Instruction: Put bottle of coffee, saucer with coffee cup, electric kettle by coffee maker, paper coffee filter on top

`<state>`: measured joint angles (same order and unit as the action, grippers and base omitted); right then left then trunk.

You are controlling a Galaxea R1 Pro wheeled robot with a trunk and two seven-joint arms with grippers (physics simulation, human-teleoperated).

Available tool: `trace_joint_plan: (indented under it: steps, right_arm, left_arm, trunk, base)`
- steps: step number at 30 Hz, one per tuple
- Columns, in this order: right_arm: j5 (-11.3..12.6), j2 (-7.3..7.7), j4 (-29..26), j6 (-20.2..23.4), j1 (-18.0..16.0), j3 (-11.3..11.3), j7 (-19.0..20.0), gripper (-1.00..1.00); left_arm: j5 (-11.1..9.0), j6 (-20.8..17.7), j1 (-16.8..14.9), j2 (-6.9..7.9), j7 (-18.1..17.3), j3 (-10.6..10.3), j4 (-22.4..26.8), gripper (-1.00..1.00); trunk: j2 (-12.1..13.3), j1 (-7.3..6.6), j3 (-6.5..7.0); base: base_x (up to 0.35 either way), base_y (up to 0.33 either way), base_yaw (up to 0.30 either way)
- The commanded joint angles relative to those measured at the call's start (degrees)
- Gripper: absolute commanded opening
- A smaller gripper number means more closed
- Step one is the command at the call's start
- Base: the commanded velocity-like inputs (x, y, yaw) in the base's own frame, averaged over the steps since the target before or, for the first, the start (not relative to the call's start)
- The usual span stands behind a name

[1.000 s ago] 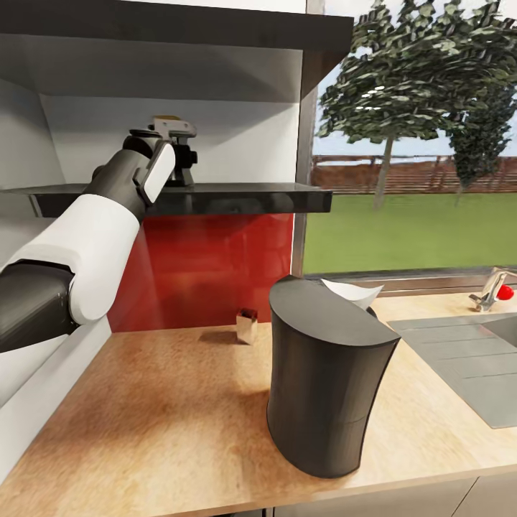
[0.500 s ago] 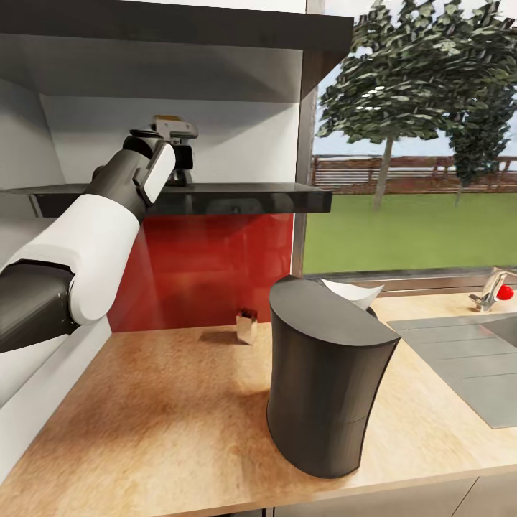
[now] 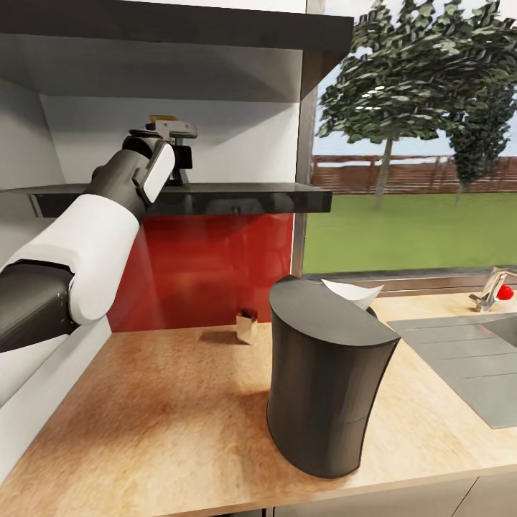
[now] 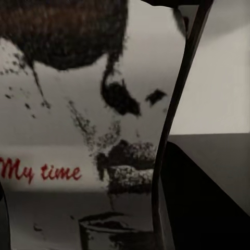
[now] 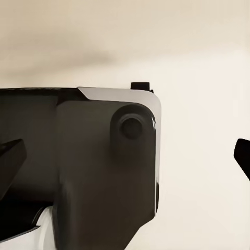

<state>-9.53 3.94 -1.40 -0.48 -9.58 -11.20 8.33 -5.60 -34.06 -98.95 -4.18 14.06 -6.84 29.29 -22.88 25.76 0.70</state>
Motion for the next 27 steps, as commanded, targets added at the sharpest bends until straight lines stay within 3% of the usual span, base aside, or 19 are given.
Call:
trace_joint_plan:
  steps: [1,27]
  right_arm:
    - [-0.6,0.01,0.0,0.0,0.0,-0.5,0.2,1.00]
    - [-0.3,-0.25,-0.4,-0.1,0.0,-0.6,0.3,1.00]
  left_arm:
    - [-0.5,-0.2,0.0,0.03,0.4,-0.4,0.1,-1.00]
    - [-0.6,-0.6,0.0,-0.21,0.3,-0.3,4.2,-1.00]
  trunk:
    - [0.0,0.02,-0.02]
    - [0.0,0.02,-0.02]
  base:
    - [0.000,0.000,0.000]
    - [-0.020,0.000,0.000]
